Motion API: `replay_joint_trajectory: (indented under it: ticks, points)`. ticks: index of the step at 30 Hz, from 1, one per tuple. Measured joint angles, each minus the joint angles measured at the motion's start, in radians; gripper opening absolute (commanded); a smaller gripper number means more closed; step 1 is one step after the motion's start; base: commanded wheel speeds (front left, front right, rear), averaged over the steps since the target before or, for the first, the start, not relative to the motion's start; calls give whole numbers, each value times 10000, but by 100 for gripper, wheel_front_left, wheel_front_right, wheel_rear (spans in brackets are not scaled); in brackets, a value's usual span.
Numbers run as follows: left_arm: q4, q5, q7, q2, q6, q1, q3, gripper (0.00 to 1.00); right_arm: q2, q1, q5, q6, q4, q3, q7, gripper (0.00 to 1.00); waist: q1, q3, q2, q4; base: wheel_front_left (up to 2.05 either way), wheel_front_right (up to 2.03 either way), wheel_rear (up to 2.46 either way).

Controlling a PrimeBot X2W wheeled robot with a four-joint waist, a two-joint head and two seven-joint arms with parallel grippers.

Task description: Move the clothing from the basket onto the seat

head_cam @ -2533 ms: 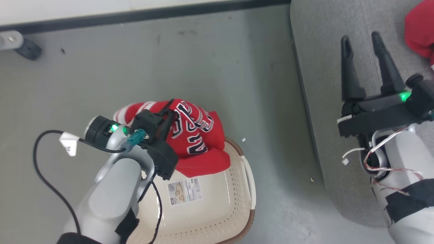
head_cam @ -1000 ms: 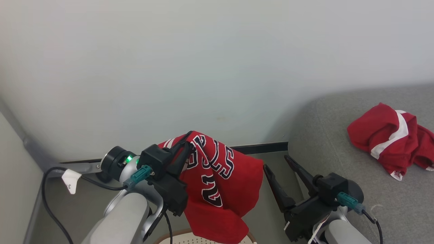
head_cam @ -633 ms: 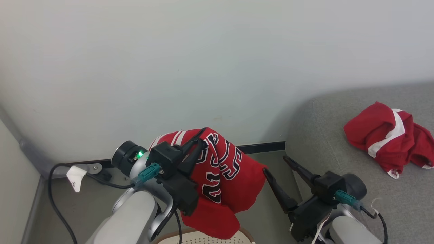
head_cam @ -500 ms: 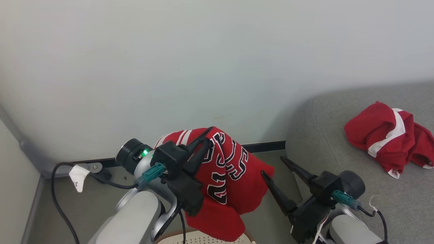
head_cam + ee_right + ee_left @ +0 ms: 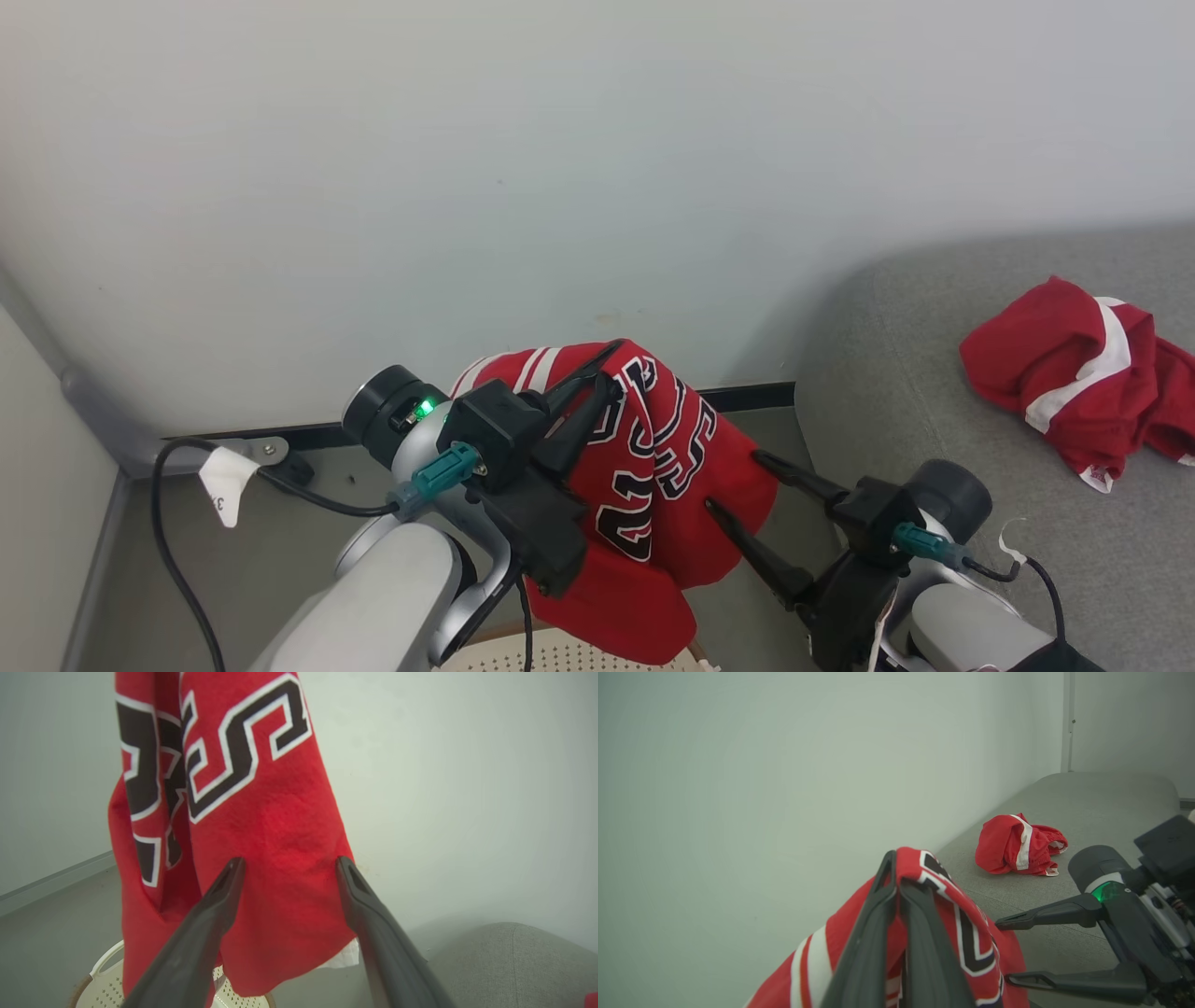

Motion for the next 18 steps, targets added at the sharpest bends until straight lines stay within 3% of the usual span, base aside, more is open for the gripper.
replay_joint_trajectory:
  ticks: [7, 18]
  points:
    - [-393, -48, 205, 36, 0, -1, -102, 0, -456, -613, 510, 2, 82, 562, 2, 100, 0, 33, 0, 67, 0, 0, 0]
    - [-888, -184, 395, 38, 0, -35, -198, 0, -1218, -1650, 1668, 8, 38, 2336, 0, 100, 1, 128, 0, 225, 0, 0, 0]
